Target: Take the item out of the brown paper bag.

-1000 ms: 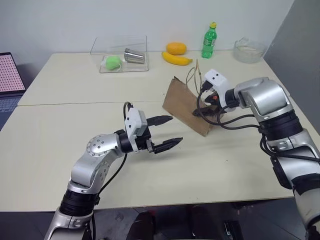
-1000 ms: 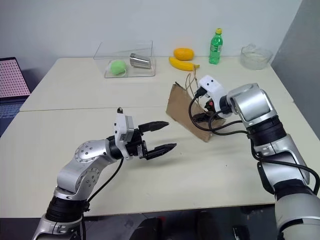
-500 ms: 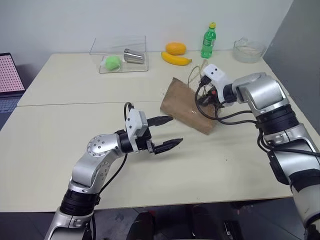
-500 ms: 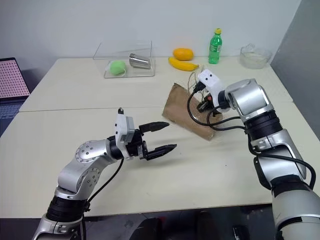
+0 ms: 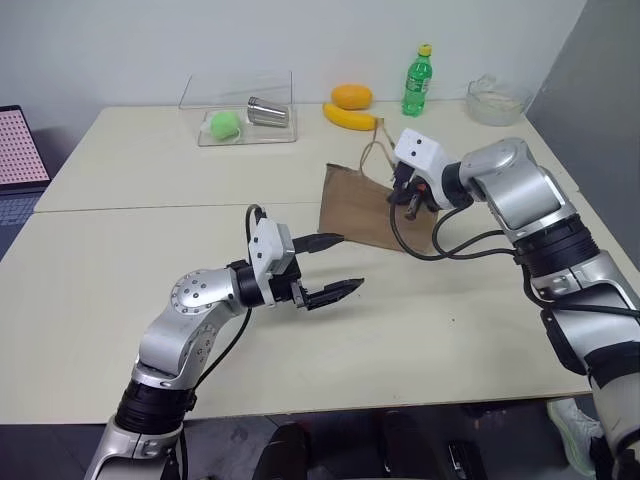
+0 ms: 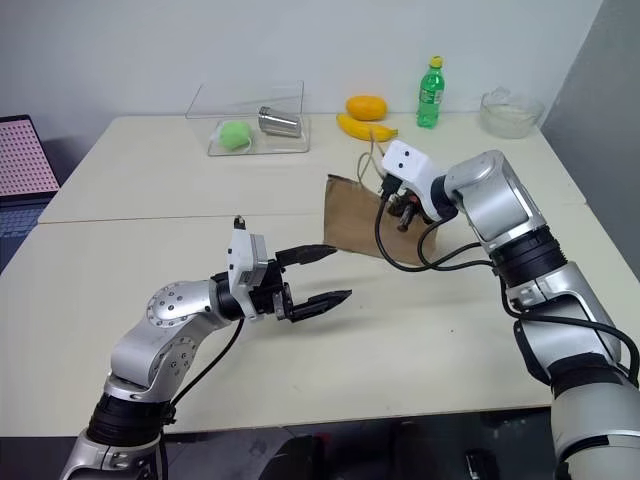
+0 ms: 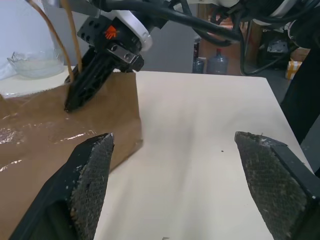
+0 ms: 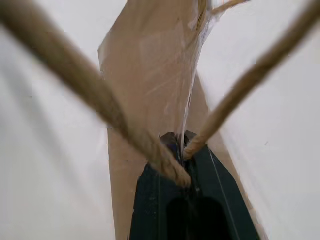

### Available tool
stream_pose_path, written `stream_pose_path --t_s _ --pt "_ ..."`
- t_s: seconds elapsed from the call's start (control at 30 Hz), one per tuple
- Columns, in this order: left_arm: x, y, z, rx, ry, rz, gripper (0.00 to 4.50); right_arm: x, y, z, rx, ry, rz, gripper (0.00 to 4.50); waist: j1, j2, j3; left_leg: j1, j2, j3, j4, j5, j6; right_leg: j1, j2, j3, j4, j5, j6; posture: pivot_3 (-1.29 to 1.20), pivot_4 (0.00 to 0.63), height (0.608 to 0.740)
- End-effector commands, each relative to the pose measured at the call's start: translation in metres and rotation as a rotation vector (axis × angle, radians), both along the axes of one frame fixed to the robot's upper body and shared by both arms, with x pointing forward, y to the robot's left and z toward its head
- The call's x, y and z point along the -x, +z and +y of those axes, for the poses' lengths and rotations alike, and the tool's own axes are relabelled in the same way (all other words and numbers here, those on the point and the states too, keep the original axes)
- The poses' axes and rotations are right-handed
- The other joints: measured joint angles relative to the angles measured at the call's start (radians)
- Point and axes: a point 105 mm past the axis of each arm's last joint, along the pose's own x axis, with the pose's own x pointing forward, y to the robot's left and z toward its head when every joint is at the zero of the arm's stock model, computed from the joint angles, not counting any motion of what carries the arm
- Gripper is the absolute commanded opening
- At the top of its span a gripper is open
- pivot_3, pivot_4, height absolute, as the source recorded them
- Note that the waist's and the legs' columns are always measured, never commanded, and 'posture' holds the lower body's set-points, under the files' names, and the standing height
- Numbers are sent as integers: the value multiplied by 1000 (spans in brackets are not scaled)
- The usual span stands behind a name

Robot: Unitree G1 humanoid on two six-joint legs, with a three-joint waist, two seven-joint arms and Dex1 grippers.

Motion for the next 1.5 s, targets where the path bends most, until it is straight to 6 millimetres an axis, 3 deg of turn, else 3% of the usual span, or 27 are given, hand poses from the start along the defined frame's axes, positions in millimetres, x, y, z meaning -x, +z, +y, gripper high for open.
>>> stream_pose_path --t_s 0.03,0.43,0.7,0.9,1.1,1.37,1.5 --pt "5 10 1 3 -5 -42 4062 3 27 10 41 102 -136 44 0 0 0 0 0 0 0 0 0 0 0 0 0 0 0 0 150 740" --pt "8 6 30 28 183 11 4062 -7 48 45 75 295 -340 44 -9 0 0 0 1 0 0 0 0 0 0 0 0 0 0 0 150 740" --pt "9 4 43 64 295 12 4062 -13 42 74 103 408 -430 44 -9 0 0 0 0 0 0 0 -1 0 0 0 0 0 0 0 150 740" --pt "3 10 66 148 485 -64 4062 -16 31 84 114 439 -435 44 -8 0 0 0 0 0 0 1 -2 0 0 0 0 0 0 0 150 740" --pt "12 24 74 227 583 -161 4062 -19 27 90 116 437 -440 44 -10 0 0 1 0 1 0 1 -2 -1 0 1 0 0 -1 0 150 740" --pt "19 27 75 247 648 -216 4062 -25 29 92 121 397 -458 44 -11 0 0 1 0 1 0 0 -1 -1 0 1 1 0 -1 0 150 740" --pt "19 26 72 241 643 -222 4062 -27 30 92 132 382 -465 975 -11 0 0 1 0 1 0 0 -1 -1 0 1 1 1 -1 0 150 740"
